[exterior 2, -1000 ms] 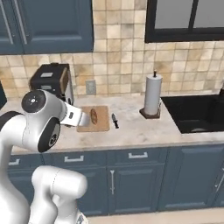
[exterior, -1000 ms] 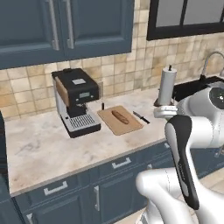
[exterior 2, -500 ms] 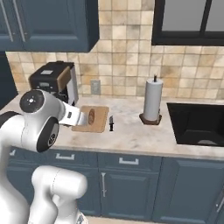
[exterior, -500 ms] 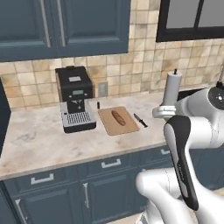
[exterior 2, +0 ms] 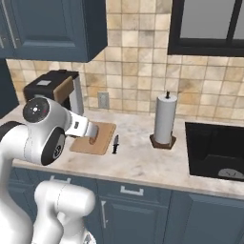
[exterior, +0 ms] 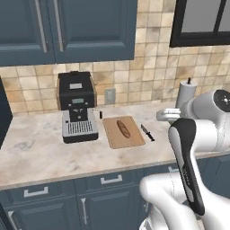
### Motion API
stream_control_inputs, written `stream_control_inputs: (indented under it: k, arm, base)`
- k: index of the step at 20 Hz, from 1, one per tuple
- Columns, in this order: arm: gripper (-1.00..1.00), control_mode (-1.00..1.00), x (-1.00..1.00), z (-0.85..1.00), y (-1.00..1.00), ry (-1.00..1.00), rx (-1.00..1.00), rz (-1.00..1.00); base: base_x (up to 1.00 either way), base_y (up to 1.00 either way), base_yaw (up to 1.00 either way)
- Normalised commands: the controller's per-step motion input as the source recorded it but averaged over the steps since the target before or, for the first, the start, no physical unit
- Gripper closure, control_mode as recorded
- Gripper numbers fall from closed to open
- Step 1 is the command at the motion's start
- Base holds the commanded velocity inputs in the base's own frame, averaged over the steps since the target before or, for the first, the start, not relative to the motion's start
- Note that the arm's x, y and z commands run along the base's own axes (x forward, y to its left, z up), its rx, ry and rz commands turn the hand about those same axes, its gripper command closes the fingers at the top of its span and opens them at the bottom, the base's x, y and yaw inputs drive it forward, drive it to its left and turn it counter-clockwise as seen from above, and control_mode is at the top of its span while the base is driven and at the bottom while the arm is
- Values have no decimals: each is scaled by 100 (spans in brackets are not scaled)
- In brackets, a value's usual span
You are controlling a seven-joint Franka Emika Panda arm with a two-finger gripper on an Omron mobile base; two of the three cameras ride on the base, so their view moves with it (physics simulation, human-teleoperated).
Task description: Retrieve the sausage and cheese from the fridge and place them on the cutting board on the counter.
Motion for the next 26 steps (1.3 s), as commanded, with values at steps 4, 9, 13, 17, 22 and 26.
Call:
stream_control_inputs:
  k: [4,9,13,17,22,26]
  arm:
    - [100,100,0,0,0,0,0,0]
    - [100,100,0,0,0,0,0,0]
    - [100,100,0,0,0,0,0,0]
    - [100,100,0,0,0,0,0,0]
    - [100,100,0,0,0,0,0,0]
    - [100,100,0,0,0,0,0,0]
  base:
    - [12,-22,19]
    - [16,-2,1]
    - [1,-1,1]
    - [0,0,0]
    - [0,0,0]
    - [0,0,0]
